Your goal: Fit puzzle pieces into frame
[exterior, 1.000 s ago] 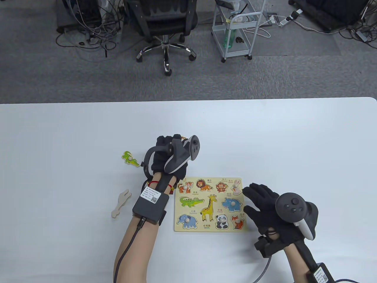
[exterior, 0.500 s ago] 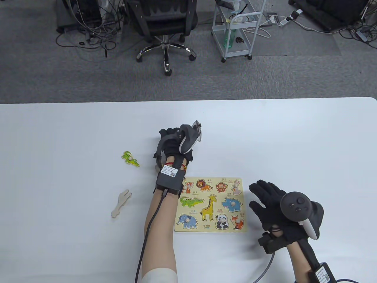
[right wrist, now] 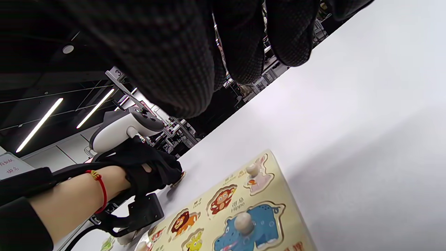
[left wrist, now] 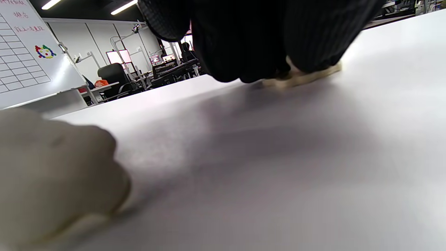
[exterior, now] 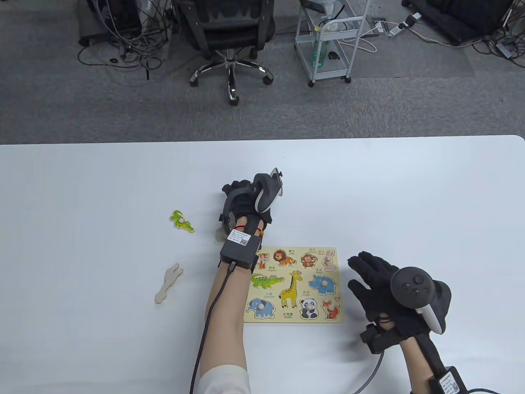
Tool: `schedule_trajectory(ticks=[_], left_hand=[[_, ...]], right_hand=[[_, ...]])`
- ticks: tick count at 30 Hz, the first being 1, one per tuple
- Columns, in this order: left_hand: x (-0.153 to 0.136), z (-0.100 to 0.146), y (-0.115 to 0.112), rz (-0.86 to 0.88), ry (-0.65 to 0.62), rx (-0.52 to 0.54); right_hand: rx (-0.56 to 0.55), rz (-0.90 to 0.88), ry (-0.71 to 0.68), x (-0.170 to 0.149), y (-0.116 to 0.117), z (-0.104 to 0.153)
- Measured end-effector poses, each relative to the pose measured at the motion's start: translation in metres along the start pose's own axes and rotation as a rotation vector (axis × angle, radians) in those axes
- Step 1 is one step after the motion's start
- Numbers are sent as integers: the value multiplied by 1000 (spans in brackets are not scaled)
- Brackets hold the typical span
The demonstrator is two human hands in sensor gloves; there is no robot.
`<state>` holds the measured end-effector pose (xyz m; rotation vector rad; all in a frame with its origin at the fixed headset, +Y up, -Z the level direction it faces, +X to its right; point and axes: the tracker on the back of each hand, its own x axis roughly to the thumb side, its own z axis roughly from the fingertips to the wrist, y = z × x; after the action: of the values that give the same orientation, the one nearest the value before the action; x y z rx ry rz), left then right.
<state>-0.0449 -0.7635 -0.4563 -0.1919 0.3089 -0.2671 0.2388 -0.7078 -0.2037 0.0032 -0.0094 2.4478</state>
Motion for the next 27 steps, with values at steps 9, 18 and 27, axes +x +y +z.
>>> schedule_trajectory(ticks=[9, 18, 27], left_hand=[[-37, 20, 36, 401, -256, -135], [-75, 127, 76, 786, -628, -172], [-86, 221, 44, 996, -735, -184]], right_hand=[[32, -51, -8, -6, 8, -4], [-11, -98, -201, 11, 14, 4], [-181, -135, -415, 46, 12, 30]])
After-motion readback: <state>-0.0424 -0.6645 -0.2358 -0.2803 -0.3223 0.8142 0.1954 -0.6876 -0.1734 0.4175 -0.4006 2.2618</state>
